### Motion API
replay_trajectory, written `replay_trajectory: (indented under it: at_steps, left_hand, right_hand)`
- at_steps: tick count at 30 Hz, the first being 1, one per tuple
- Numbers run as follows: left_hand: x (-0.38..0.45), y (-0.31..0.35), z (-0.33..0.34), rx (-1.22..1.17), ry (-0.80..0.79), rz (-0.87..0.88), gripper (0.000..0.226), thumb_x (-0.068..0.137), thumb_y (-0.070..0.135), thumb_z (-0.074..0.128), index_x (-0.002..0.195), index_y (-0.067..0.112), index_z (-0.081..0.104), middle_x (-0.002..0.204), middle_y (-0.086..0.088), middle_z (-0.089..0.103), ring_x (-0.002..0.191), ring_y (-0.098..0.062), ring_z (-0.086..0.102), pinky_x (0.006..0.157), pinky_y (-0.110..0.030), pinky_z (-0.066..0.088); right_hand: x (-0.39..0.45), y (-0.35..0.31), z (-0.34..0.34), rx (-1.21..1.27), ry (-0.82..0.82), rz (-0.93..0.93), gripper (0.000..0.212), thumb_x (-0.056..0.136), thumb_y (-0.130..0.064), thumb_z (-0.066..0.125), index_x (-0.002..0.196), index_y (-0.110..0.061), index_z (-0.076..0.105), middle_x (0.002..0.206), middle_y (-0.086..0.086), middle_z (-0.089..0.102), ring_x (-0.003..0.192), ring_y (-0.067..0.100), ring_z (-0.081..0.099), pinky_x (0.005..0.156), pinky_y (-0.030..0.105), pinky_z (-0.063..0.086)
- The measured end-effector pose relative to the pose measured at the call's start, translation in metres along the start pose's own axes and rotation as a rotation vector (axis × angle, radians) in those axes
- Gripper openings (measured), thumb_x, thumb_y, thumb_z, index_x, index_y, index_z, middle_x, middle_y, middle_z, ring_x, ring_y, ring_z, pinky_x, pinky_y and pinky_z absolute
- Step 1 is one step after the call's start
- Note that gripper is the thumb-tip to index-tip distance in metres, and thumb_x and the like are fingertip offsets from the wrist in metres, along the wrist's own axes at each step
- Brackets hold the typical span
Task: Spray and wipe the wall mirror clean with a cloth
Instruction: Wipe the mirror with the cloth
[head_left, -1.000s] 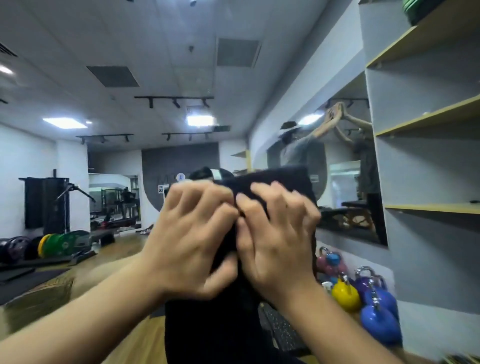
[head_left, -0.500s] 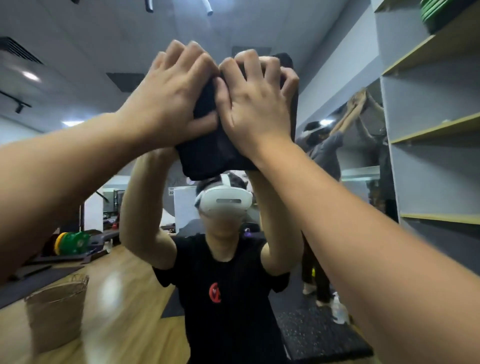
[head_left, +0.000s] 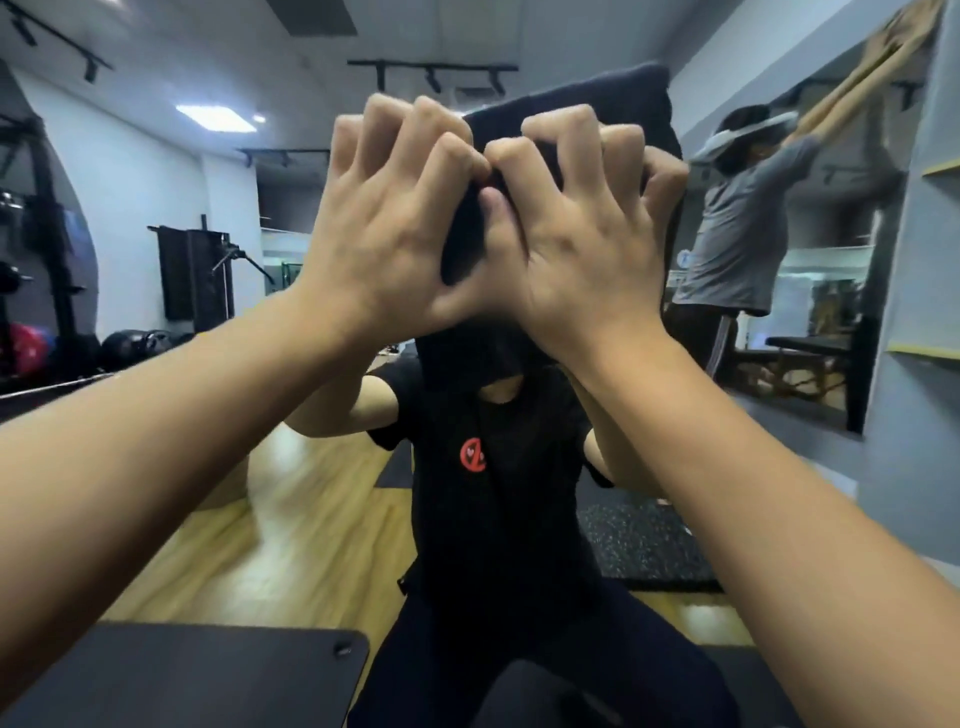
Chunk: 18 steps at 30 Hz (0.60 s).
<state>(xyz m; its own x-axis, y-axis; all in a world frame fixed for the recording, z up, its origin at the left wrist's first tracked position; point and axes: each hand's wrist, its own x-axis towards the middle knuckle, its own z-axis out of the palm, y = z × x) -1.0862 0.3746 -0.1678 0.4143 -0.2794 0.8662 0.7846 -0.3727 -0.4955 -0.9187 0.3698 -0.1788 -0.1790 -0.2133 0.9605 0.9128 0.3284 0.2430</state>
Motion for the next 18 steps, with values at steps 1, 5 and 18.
replay_trajectory:
  at_steps: [1, 5, 18]
  left_hand:
    - [-0.009, 0.004, 0.0, -0.006, -0.001, 0.003, 0.028, 0.096, 0.036, 0.049, 0.109, 0.011, 0.047, 0.108, -0.019, 0.062, 0.102, -0.029, 0.04, 0.085, -0.049, 0.037]
    - [-0.049, 0.025, -0.005, -0.043, 0.006, -0.039, 0.025, 0.096, 0.035, 0.049, 0.11, 0.014, 0.046, 0.108, -0.017, 0.064, 0.104, -0.028, 0.041, 0.087, -0.049, 0.038]
    - [-0.168, 0.078, -0.015, -0.04, -0.017, -0.063, 0.029, 0.091, 0.034, 0.057, 0.111, 0.015, 0.047, 0.117, -0.002, 0.048, 0.103, -0.029, 0.044, 0.089, -0.047, 0.035]
  right_hand:
    - [-0.009, -0.003, -0.001, -0.005, 0.004, -0.002, 0.033, 0.103, -0.039, 0.041, 0.112, -0.022, 0.068, 0.122, 0.005, 0.062, 0.114, 0.019, 0.036, 0.097, 0.048, 0.037]
    - [-0.049, -0.017, -0.005, -0.018, 0.007, -0.009, 0.033, 0.102, -0.039, 0.045, 0.116, -0.022, 0.07, 0.124, 0.005, 0.065, 0.117, 0.02, 0.038, 0.098, 0.043, 0.03]
    - [-0.169, -0.051, -0.021, -0.029, -0.098, -0.062, 0.04, 0.101, -0.042, 0.044, 0.127, -0.021, 0.065, 0.137, -0.001, 0.044, 0.127, 0.024, 0.039, 0.104, 0.041, 0.023]
